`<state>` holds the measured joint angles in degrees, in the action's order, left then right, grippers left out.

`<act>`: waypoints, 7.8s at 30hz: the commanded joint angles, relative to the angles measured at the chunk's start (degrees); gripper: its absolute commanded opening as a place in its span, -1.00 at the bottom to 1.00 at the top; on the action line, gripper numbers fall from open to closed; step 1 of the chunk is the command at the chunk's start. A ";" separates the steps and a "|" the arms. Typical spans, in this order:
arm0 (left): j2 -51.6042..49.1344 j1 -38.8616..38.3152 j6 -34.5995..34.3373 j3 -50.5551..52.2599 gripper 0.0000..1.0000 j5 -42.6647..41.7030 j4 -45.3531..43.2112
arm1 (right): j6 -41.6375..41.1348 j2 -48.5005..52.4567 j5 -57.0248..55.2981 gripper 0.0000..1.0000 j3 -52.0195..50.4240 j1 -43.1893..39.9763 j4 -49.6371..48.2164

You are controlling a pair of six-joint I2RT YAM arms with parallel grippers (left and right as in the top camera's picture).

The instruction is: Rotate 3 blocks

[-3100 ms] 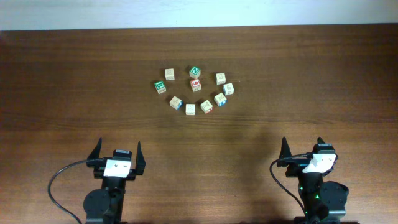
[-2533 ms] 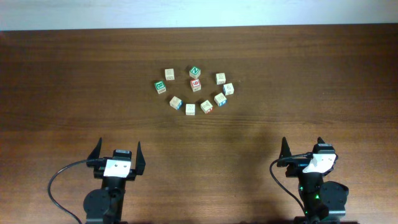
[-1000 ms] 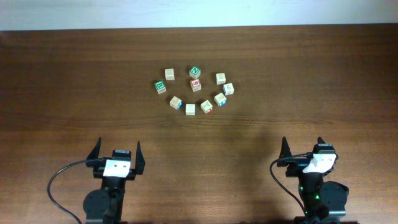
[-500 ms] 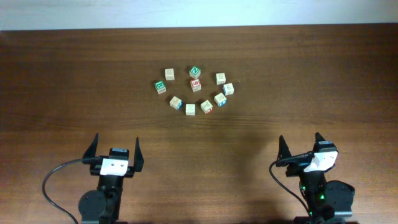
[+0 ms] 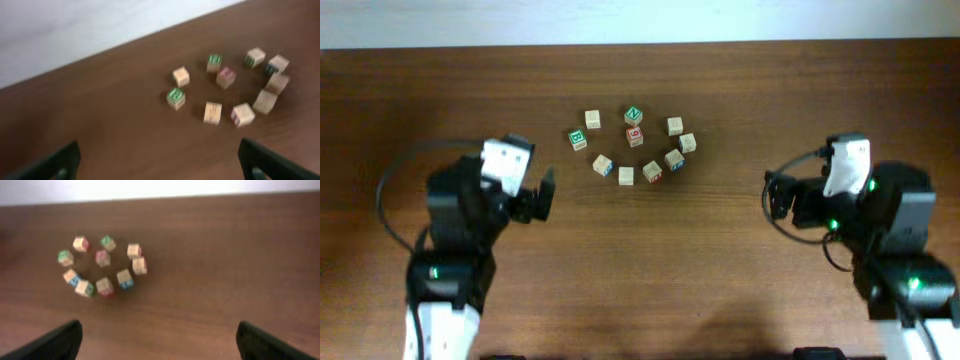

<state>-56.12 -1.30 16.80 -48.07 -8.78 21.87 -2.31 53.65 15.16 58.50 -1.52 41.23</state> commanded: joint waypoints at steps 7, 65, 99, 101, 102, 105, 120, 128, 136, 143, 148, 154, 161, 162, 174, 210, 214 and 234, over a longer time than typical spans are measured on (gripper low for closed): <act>-32.22 0.35 -2.60 -45.09 0.98 -16.33 32.17 | 5.16 31.10 13.88 0.96 31.52 -0.20 23.04; -43.32 0.31 -24.11 -52.22 0.89 8.15 42.10 | -7.08 77.85 -9.99 -0.43 46.77 24.06 16.63; -43.32 0.31 -24.09 -52.22 0.98 8.17 42.12 | -21.75 48.61 -13.84 -0.38 9.51 22.86 8.31; -43.32 0.31 -24.09 -52.22 0.98 8.15 42.12 | -21.55 50.60 -10.58 -0.39 8.79 20.57 6.16; -43.32 0.31 -24.09 -52.22 0.98 8.15 42.12 | -21.59 51.67 -10.40 -0.39 8.79 20.57 5.77; -43.32 0.31 -24.09 -52.22 0.98 8.15 42.12 | -21.59 54.10 -10.25 -0.39 8.79 21.44 5.66; -43.32 0.31 -24.09 -52.22 0.98 8.15 42.12 | -16.90 54.73 -8.39 0.44 31.32 22.18 12.68; -43.32 0.31 -24.09 -52.22 0.99 8.15 42.12 | -0.33 66.14 -6.14 0.52 31.93 27.12 -2.80; -43.30 0.31 -24.09 -52.22 0.98 8.15 42.12 | 3.61 69.05 -2.89 0.21 32.37 27.47 -3.63; -43.32 0.31 -24.09 -52.22 0.98 8.15 42.12 | 3.32 69.53 -4.87 -0.06 32.37 29.64 -6.12; -43.32 0.31 -24.09 -52.22 0.98 8.15 42.12 | -1.92 69.53 -7.48 -0.34 32.37 29.64 -4.63; -43.32 0.31 -24.09 -52.22 0.98 8.17 42.12 | -10.67 69.51 -7.89 -0.45 32.59 29.64 -1.07; -43.32 0.31 -24.09 -52.22 0.98 8.15 42.12 | -20.94 69.51 -6.82 -0.31 32.59 29.64 5.05; -43.32 0.31 -24.09 -52.22 0.98 8.17 42.12 | -20.92 69.51 -6.88 -0.24 32.59 29.64 4.87; -43.32 0.31 -24.09 -52.22 0.99 8.15 42.12 | -19.71 69.51 -15.04 -0.52 36.63 32.96 11.54; -43.30 0.31 -24.09 -52.22 0.98 8.15 42.12 | -28.89 72.02 -8.07 0.01 49.48 30.64 11.61; -43.30 0.31 -24.09 -52.22 0.98 8.15 42.12 | -31.87 77.72 -9.79 0.07 49.46 33.86 8.15; -43.30 0.31 -24.09 -52.22 0.98 8.15 42.12 | -28.17 81.72 -13.07 -0.48 56.15 34.77 33.44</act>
<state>-99.24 -1.15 -7.14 -99.24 -1.02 63.92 -30.85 135.09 3.40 113.89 33.36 71.42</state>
